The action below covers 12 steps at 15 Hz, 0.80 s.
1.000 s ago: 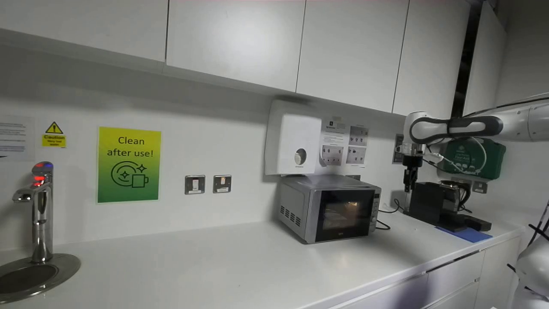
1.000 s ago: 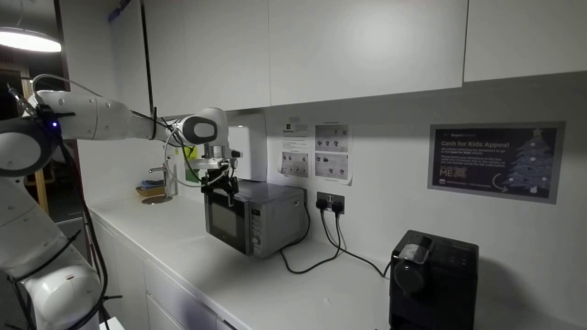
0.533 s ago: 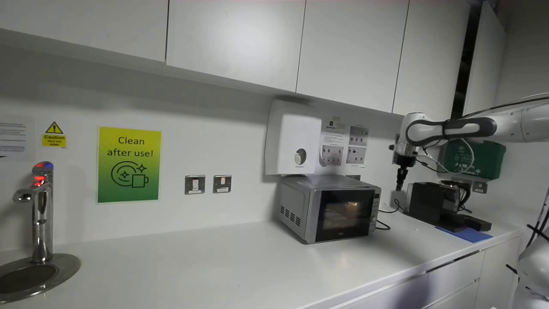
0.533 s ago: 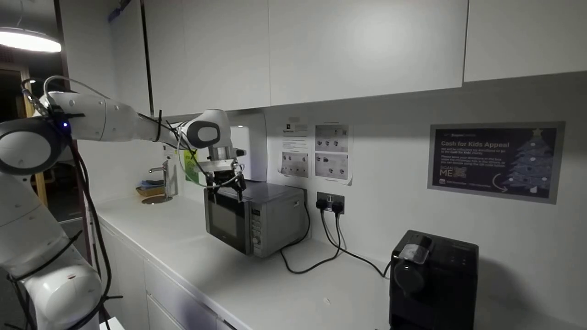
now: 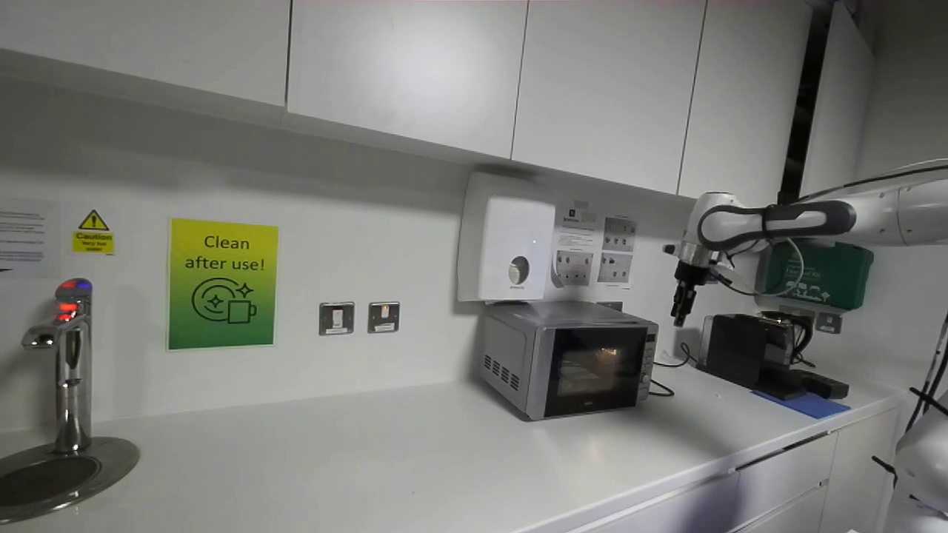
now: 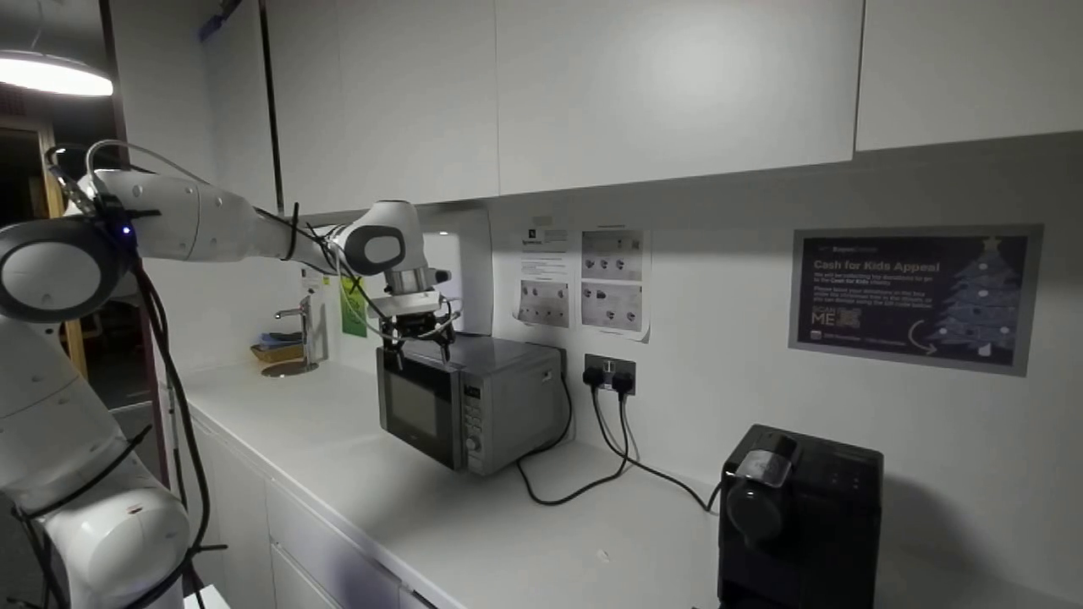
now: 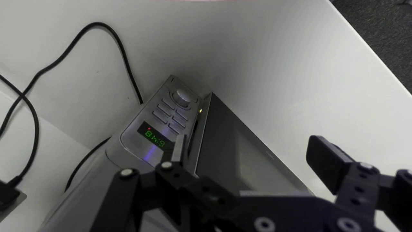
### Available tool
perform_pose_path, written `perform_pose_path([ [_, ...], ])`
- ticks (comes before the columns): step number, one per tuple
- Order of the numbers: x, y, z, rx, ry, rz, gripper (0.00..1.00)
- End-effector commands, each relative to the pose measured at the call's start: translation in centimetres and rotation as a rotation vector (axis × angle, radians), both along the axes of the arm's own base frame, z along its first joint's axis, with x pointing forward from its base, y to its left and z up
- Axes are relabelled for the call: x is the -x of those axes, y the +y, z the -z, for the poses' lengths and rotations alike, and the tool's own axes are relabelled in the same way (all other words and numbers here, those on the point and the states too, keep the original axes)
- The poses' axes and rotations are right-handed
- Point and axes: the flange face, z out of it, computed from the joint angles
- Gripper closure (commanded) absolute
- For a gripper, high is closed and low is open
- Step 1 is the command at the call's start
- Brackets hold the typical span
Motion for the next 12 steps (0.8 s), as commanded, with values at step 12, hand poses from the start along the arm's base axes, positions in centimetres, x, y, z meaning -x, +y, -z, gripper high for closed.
perform_pose_path([
  [12,-1.46,0.53,-1.65,-0.055,-0.096,-0.280,0.00],
])
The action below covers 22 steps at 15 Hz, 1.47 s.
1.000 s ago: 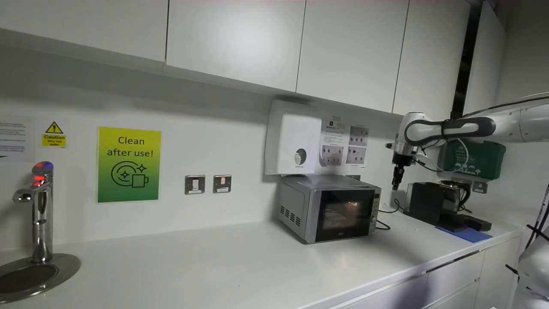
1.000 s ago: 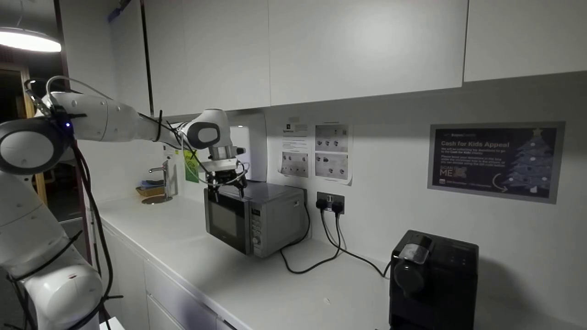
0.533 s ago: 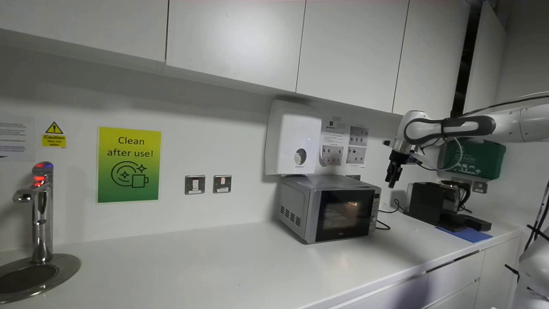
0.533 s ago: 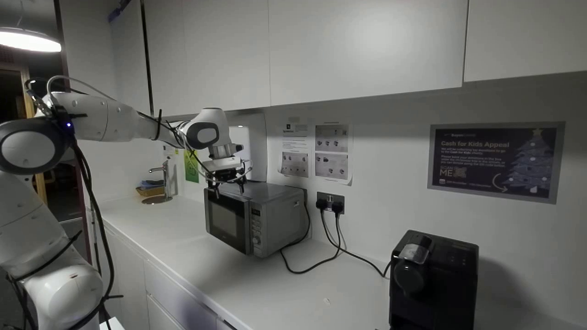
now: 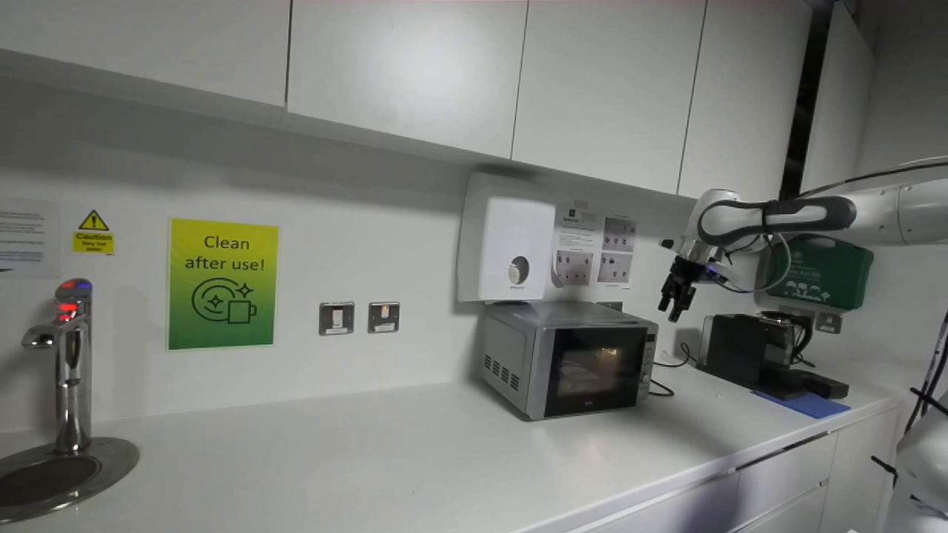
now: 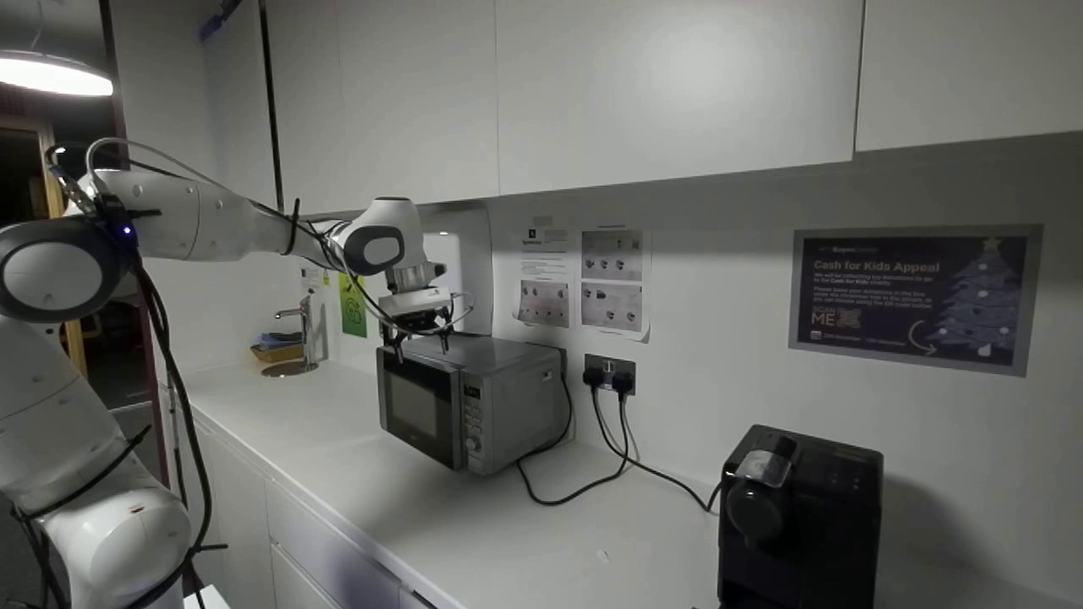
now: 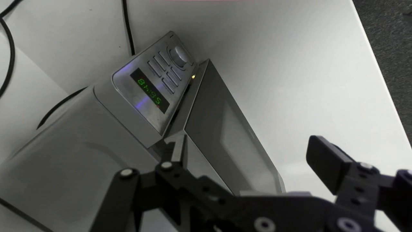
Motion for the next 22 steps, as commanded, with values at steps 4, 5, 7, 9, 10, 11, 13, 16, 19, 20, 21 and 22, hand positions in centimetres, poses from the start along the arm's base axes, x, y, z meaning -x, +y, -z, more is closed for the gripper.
perform_pose_path([
  [4,-1.1,-0.3,-0.7,-0.002,-0.020,-0.123,0.00],
  [5,-1.2,-0.3,-0.8,0.005,-0.023,-0.137,0.00],
  [7,-1.5,-0.3,-0.7,0.014,-0.027,-0.162,0.00],
  [9,-2.0,-0.2,-0.4,0.022,-0.025,-0.181,0.00],
  [10,-2.3,-0.2,-0.1,0.025,-0.019,-0.191,0.00],
  [11,-2.6,-0.2,0.1,0.030,-0.015,-0.201,0.00],
  [13,-3.3,-0.1,0.4,0.041,-0.007,-0.220,0.00],
  [16,-4.4,-0.1,0.6,0.056,-0.002,-0.246,0.00],
  [19,-5.4,0.0,0.6,0.068,-0.005,-0.274,0.00],
  [20,-5.7,0.1,0.6,0.069,-0.003,-0.283,0.00],
  [21,-6.0,0.1,0.7,0.069,-0.003,-0.293,0.00],
  [22,-6.3,0.2,0.8,0.070,-0.001,-0.301,0.00],
])
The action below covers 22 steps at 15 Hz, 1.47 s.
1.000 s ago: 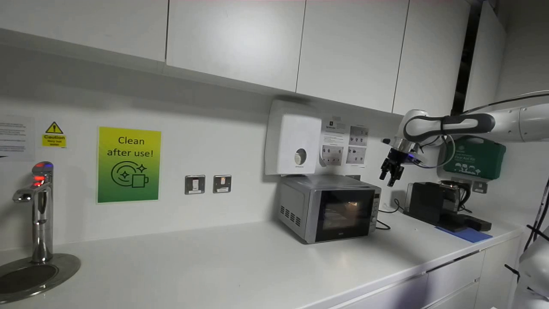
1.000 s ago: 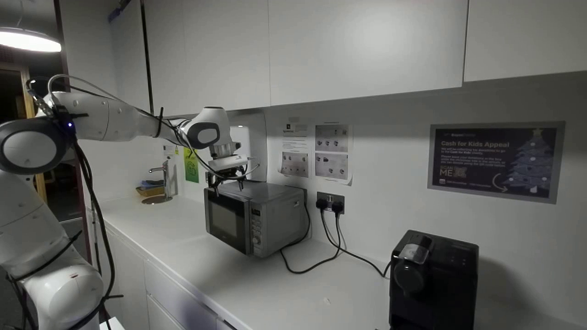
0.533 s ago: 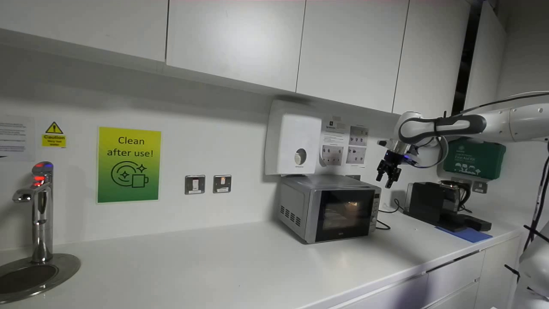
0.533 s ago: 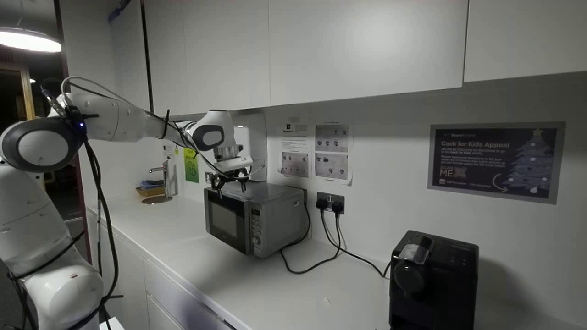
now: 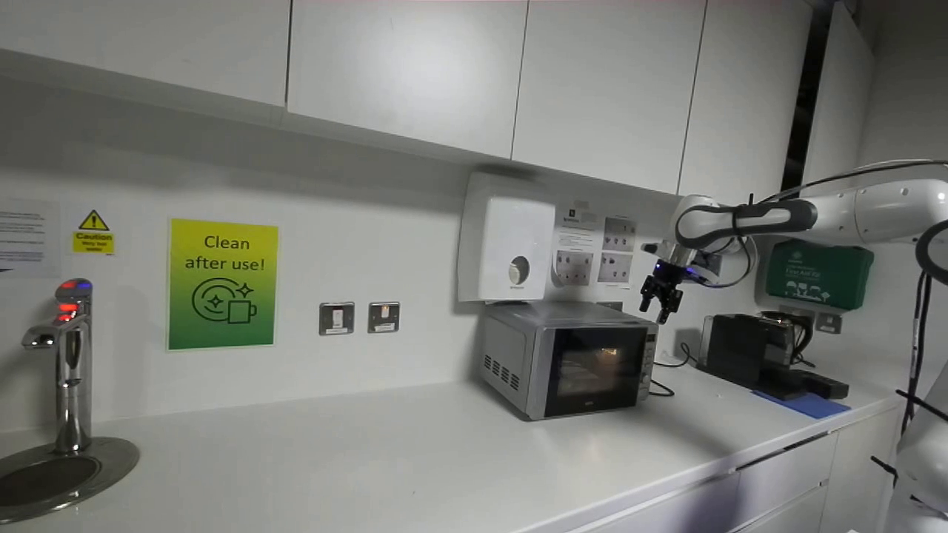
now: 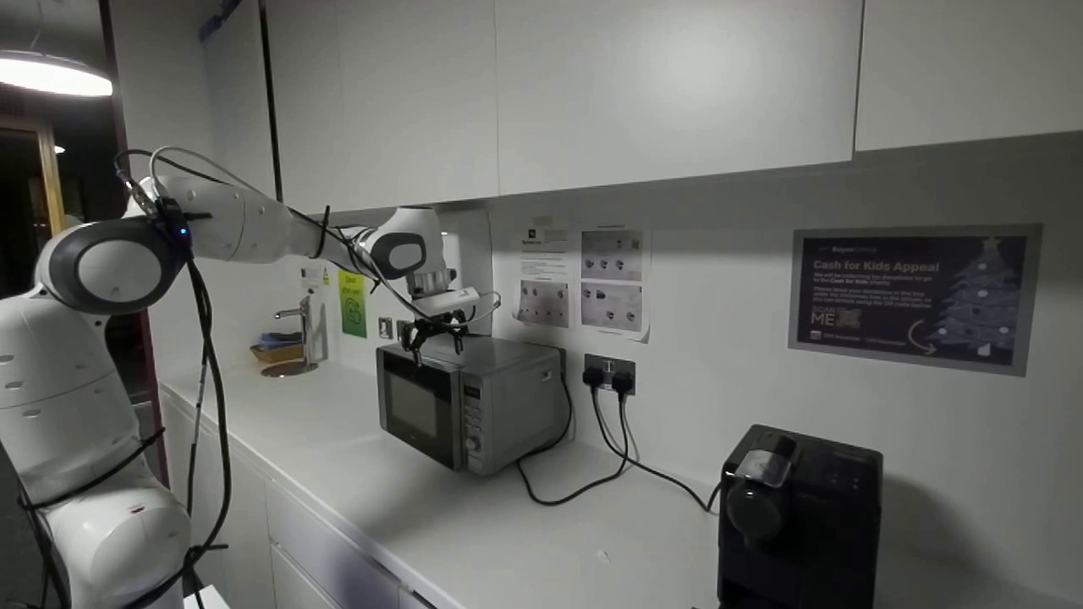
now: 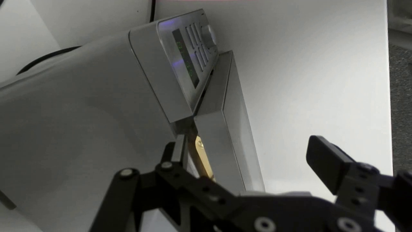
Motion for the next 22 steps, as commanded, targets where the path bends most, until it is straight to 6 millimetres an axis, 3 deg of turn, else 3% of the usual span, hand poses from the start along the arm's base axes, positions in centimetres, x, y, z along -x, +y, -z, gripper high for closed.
perform_pose_path([
  [1,-1.5,0.1,-0.6,0.006,-0.006,-0.051,0.00],
  [10,-2.5,1.5,0.0,0.005,0.001,-0.099,0.00],
  [22,-1.8,1.7,0.3,-0.008,0.022,-0.096,0.00],
])
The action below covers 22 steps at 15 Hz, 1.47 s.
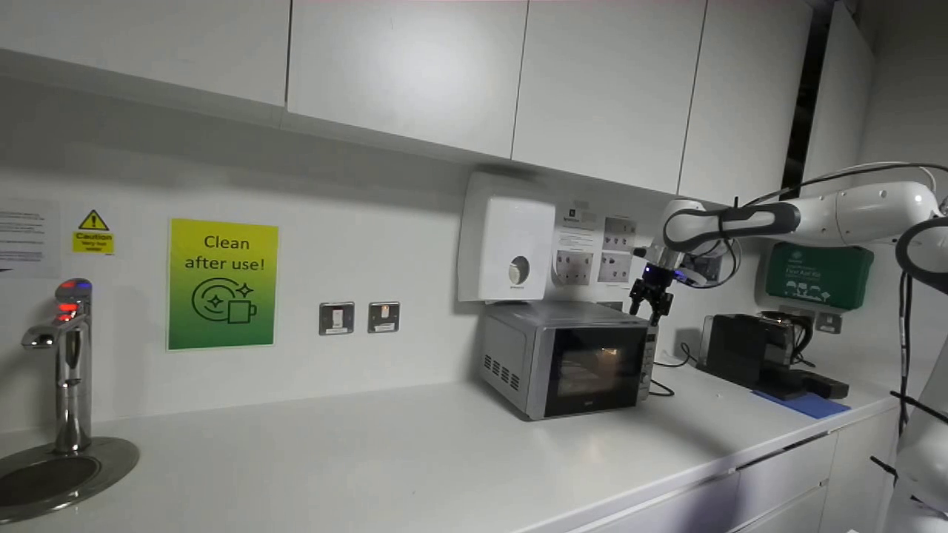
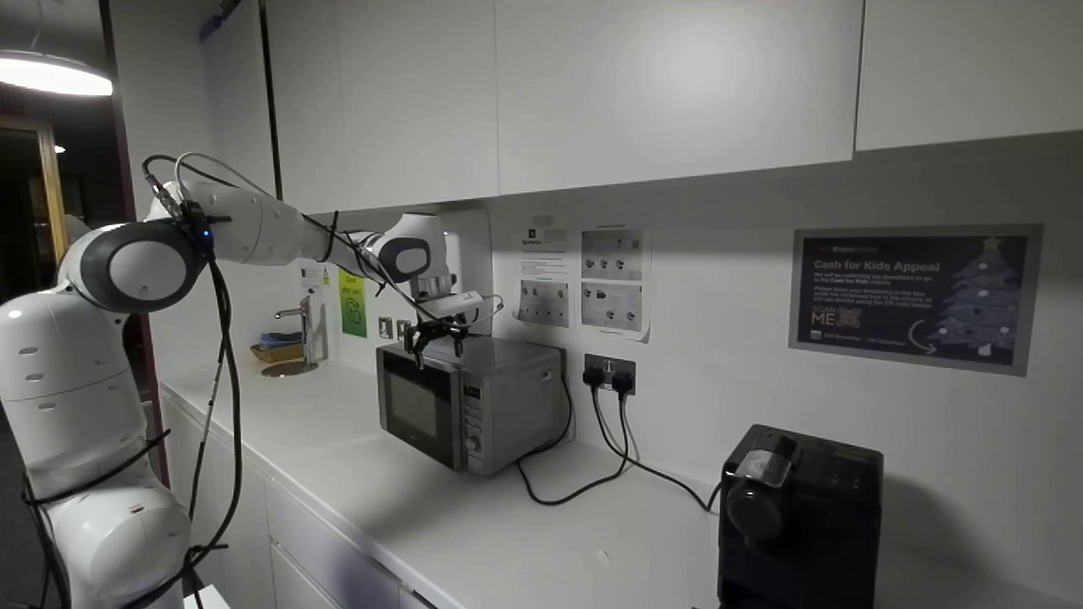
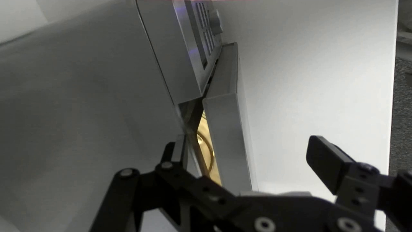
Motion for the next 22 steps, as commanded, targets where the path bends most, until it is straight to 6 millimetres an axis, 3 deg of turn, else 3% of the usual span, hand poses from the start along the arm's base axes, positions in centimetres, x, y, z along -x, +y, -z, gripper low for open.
perform_pose_path([
  [1,0.2,0.1,-0.8,-0.028,0.005,-0.021,0.00],
  [22,1.7,0.0,0.8,-0.031,0.088,-0.010,0.00],
])
